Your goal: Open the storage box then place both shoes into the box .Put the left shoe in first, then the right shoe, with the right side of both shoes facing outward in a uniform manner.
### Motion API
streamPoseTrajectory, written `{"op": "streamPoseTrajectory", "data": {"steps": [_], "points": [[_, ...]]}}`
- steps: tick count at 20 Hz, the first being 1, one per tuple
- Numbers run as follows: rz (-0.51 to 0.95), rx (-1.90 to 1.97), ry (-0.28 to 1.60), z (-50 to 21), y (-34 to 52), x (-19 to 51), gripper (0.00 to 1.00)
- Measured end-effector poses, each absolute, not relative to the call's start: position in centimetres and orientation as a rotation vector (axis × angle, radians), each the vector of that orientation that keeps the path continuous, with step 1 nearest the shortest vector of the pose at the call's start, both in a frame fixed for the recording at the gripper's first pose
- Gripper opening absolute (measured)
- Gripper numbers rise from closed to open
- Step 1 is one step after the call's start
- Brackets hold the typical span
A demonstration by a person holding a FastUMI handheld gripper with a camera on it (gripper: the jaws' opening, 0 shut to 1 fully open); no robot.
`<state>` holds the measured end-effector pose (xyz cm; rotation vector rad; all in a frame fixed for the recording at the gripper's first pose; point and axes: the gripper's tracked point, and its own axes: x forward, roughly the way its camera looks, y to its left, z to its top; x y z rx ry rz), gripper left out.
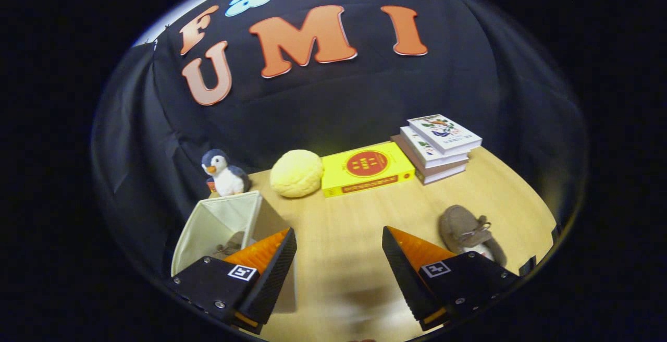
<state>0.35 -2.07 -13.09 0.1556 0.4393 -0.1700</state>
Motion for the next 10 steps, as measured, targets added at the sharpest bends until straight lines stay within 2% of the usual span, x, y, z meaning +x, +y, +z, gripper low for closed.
{"op": "streamPoseTrajectory", "data": {"steps": [10], "points": [[-0.327,0.156,0.514,-17.9,-19.4,-4.8,0.99]]}}
